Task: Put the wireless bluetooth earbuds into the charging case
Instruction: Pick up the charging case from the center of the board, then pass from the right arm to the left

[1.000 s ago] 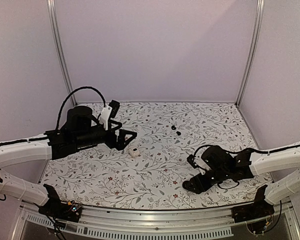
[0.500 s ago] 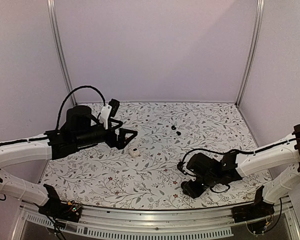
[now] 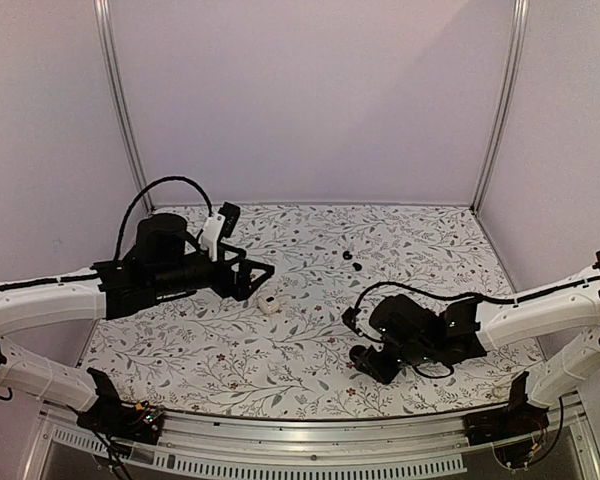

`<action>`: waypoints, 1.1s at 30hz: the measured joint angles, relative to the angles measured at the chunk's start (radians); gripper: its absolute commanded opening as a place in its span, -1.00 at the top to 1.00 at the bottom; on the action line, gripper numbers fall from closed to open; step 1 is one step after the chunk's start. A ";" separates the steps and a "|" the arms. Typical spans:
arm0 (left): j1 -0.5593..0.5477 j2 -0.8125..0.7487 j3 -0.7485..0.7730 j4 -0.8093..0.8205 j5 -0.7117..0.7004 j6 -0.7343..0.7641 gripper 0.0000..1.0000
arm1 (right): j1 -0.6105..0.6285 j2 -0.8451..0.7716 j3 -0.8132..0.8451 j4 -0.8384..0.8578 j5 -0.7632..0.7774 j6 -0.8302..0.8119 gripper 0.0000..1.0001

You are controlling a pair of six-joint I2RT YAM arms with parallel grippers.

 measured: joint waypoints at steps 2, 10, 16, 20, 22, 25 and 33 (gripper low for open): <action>0.001 0.006 0.000 -0.014 0.006 -0.010 -0.86 | 0.000 -0.028 0.017 0.039 0.017 -0.045 0.48; 0.006 0.021 0.000 -0.005 0.133 -0.063 -0.44 | 0.000 -0.089 0.054 0.197 0.059 -0.242 0.47; -0.009 0.131 0.031 -0.014 0.230 -0.088 -0.38 | 0.000 -0.102 0.084 0.270 0.074 -0.363 0.47; -0.043 0.173 0.049 -0.002 0.271 -0.118 -0.39 | 0.001 -0.112 0.089 0.293 0.075 -0.411 0.47; -0.068 0.186 0.051 0.027 0.289 -0.139 -0.40 | 0.002 -0.119 0.089 0.301 0.075 -0.425 0.47; -0.106 0.208 0.056 0.073 0.303 -0.167 -0.43 | 0.006 -0.132 0.089 0.309 0.076 -0.442 0.47; -0.157 0.289 0.125 0.117 0.309 -0.203 -0.34 | 0.030 -0.140 0.089 0.318 0.077 -0.464 0.46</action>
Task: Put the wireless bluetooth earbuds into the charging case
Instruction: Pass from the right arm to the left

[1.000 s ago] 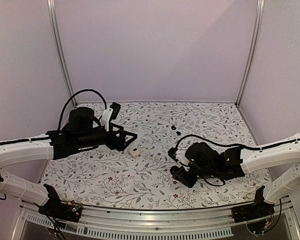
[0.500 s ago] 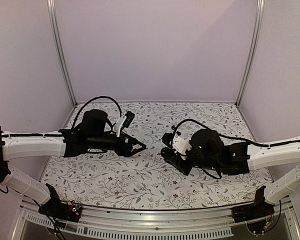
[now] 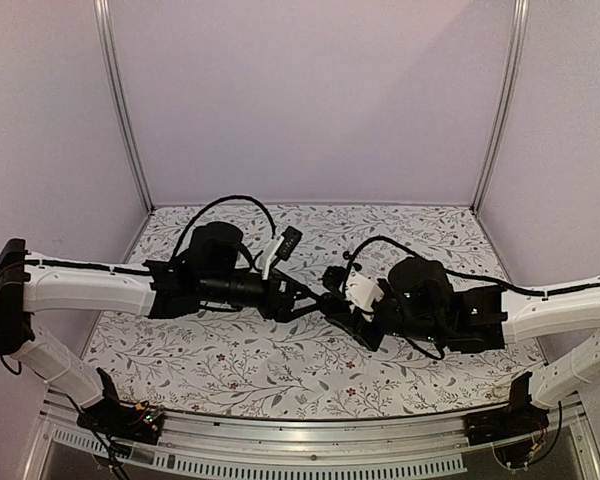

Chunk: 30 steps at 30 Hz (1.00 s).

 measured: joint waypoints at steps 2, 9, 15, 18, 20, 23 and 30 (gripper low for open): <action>-0.003 0.011 0.010 0.005 0.000 -0.007 -0.26 | 0.006 0.000 0.000 0.000 0.005 -0.003 0.46; -0.008 0.041 0.033 0.013 0.015 -0.023 -0.06 | 0.016 0.002 0.000 -0.001 0.031 -0.005 0.46; -0.014 0.060 0.034 0.029 0.038 -0.033 0.13 | 0.017 0.005 0.000 0.000 0.049 -0.005 0.46; -0.017 0.074 0.035 0.038 0.055 -0.046 0.24 | 0.017 0.011 0.000 0.000 0.052 -0.005 0.46; -0.019 0.086 0.035 0.050 0.066 -0.053 0.31 | 0.017 0.016 0.000 0.001 0.055 -0.005 0.46; -0.021 0.097 0.039 0.055 0.079 -0.063 0.46 | 0.017 0.018 0.000 0.001 0.059 -0.005 0.45; -0.021 0.101 0.055 0.056 0.079 -0.084 0.81 | 0.017 0.018 0.000 0.014 0.077 -0.013 0.00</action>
